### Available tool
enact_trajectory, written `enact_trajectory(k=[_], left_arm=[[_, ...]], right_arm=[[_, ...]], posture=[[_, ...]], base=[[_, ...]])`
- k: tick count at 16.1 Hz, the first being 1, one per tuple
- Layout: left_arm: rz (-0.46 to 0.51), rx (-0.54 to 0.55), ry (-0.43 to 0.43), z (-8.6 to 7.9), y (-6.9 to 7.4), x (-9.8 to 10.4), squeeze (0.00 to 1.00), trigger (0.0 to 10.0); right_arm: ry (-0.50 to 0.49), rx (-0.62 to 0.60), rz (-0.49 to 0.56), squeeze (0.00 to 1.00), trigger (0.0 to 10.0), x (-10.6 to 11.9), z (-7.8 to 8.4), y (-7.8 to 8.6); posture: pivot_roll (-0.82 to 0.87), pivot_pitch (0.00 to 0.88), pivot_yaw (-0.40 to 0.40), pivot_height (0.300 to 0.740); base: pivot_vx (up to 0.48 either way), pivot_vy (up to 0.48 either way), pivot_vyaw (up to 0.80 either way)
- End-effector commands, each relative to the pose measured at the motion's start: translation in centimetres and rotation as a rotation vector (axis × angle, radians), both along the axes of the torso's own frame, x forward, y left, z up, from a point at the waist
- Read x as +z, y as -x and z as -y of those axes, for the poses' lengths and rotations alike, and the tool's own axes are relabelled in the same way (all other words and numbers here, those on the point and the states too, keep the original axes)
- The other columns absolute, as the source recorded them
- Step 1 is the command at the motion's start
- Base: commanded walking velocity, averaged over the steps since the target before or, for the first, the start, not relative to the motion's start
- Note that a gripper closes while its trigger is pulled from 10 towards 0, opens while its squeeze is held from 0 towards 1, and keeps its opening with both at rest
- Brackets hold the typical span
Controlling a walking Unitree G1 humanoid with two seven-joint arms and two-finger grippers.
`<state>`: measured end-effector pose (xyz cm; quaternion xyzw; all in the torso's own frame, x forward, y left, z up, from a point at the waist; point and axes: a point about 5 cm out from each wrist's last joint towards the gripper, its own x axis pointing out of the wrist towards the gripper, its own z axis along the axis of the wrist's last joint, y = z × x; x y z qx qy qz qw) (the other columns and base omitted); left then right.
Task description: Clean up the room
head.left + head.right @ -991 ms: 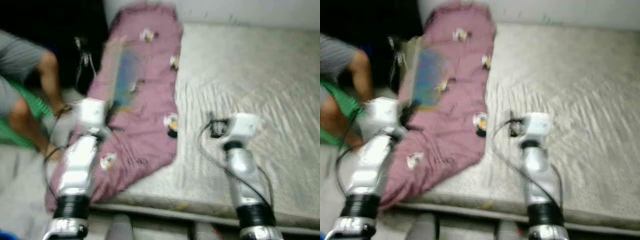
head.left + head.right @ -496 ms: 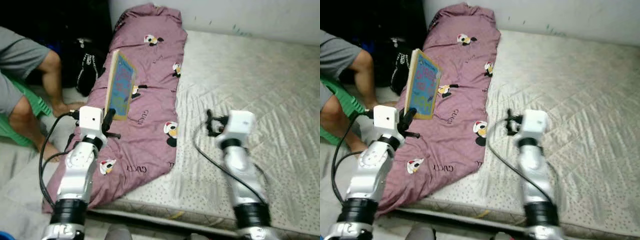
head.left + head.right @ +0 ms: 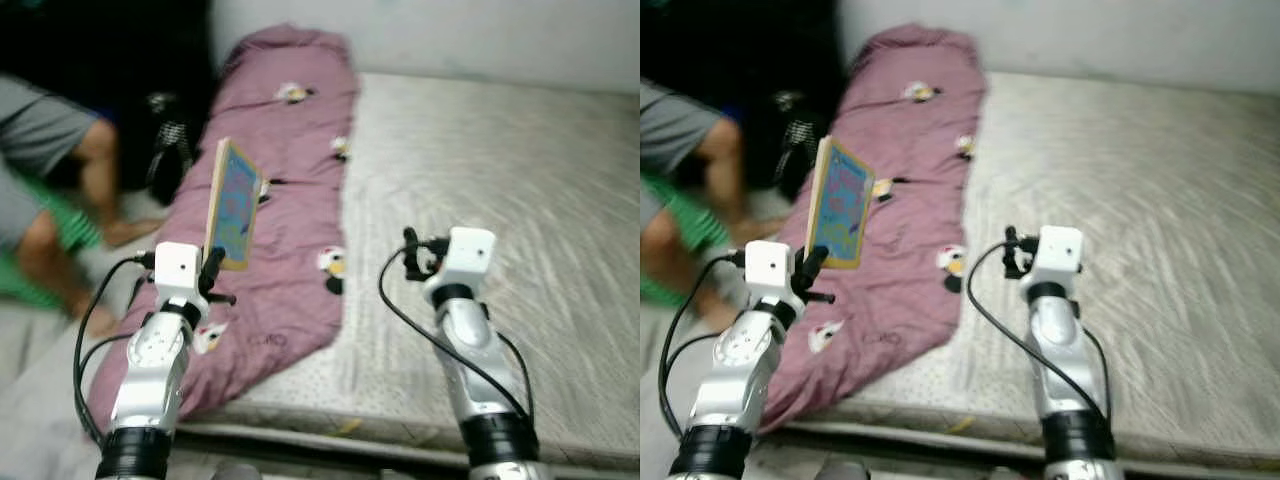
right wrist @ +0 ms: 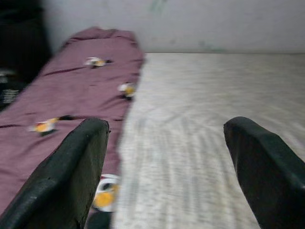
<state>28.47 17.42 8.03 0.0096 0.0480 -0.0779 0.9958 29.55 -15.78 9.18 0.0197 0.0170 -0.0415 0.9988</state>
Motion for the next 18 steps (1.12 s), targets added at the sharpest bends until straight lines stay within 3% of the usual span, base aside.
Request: enact_trajectory(k=[1,11,18], left_arm=[[0.060,-0.022,0.017,0.48,-0.30,1.31,0.00,10.0],[0.051,-0.034,0.047,0.91,-0.15,1.23,0.00,10.0],[0.046,-0.002,0.094,0.92,-0.19,1.16,0.00,10.0]], right_arm=[[0.003,0.010,0.021,0.00,10.0,0.62,-0.03,-0.07],[-0.003,-0.004,0.003,0.00,10.0,0.59,0.52,0.06],[0.002,-0.002,-0.007,0.00,10.0,0.53,0.59,0.13]], posture=[[-0.01,0.000,0.001,0.740],[-0.01,0.000,-0.009,0.740],[-0.01,0.000,-0.015,0.740]], base=[[0.000,-0.240,0.00],[0.000,-0.447,0.00],[0.000,-0.040,0.00]])
